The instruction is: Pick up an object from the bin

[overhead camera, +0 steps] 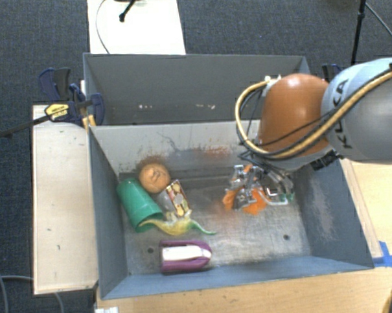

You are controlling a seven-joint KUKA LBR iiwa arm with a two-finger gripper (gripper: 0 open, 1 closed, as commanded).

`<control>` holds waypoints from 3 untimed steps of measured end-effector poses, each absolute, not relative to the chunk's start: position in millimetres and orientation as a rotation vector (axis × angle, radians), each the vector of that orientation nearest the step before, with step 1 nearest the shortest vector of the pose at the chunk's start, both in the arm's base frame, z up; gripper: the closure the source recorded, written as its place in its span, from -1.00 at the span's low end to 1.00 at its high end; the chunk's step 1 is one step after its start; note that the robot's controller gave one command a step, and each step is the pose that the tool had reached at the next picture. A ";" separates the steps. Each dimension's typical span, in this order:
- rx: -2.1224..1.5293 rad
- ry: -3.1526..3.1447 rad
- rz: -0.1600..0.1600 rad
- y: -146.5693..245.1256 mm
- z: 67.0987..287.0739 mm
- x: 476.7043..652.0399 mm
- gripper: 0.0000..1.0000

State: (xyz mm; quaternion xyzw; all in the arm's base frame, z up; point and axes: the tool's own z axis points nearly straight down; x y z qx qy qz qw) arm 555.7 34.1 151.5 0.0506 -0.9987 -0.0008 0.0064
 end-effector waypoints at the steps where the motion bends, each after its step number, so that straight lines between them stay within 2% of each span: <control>1: 0.167 -3.133 -0.001 31.6 169.7 556.9 1.00; 2: 0.258 -3.131 -0.001 2.7 194.3 557.6 1.00; 3: 0.359 -3.118 -0.001 -6.1 208.5 555.3 1.00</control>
Offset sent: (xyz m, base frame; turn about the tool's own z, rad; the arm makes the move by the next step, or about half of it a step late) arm 0.0025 -0.0592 0.0696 -0.1712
